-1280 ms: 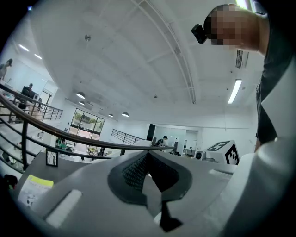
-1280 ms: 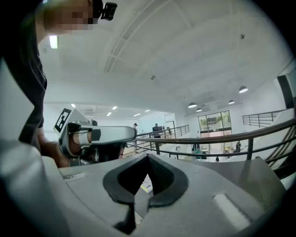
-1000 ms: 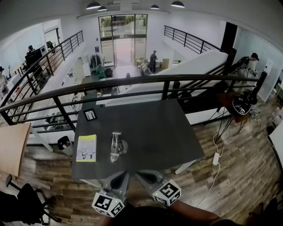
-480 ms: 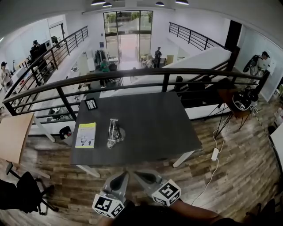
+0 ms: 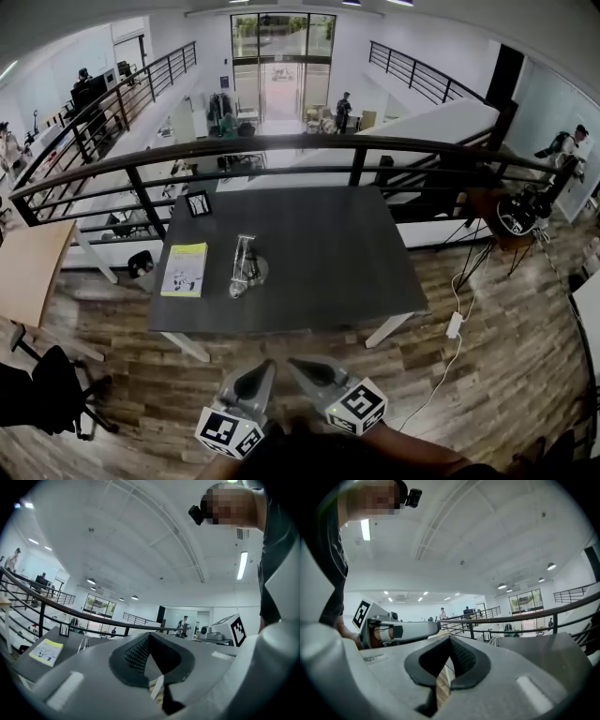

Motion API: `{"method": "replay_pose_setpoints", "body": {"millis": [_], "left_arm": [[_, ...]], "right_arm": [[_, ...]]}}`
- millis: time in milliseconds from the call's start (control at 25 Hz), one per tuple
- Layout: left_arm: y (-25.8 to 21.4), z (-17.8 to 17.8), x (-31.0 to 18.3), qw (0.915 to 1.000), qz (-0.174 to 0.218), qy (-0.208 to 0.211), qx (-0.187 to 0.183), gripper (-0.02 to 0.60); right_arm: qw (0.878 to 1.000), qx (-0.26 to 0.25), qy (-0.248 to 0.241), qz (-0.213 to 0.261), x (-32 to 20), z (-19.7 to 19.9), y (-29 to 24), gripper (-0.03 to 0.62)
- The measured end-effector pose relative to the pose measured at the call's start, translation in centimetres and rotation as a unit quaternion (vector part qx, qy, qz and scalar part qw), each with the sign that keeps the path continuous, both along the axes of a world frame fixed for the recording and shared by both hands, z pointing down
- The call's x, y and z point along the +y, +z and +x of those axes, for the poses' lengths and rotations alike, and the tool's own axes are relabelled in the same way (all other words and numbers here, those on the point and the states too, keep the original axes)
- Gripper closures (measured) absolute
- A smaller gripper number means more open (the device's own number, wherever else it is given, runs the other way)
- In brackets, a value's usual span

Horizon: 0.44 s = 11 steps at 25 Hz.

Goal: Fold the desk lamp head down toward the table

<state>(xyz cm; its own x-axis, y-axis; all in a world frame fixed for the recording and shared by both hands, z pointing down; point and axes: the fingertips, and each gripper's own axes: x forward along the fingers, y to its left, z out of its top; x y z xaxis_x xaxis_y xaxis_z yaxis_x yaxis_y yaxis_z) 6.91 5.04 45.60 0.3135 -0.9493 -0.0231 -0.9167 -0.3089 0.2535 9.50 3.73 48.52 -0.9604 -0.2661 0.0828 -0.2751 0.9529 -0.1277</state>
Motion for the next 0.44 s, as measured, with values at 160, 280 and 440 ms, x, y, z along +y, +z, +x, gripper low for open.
{"method": "replay_pose_setpoints", "body": {"millis": [160, 280, 440], "left_arm": [[0.42, 0.16, 0.47, 1.0, 0.001, 0.003, -0.002, 0.581], [0.74, 0.43, 0.76, 1.0, 0.003, 0.005, -0.004, 0.58], [0.22, 0.38, 0.91, 1.0, 0.0, 0.001, -0.004, 0.581]], "right_arm": [[1.0, -0.002, -0.005, 0.001, 0.63, 0.0, 0.13, 0.592], [1.0, -0.002, -0.009, -0.002, 0.98, 0.15, 0.37, 0.592], [1.0, -0.004, -0.008, -0.002, 0.95, 0.05, 0.2, 0.592]]}}
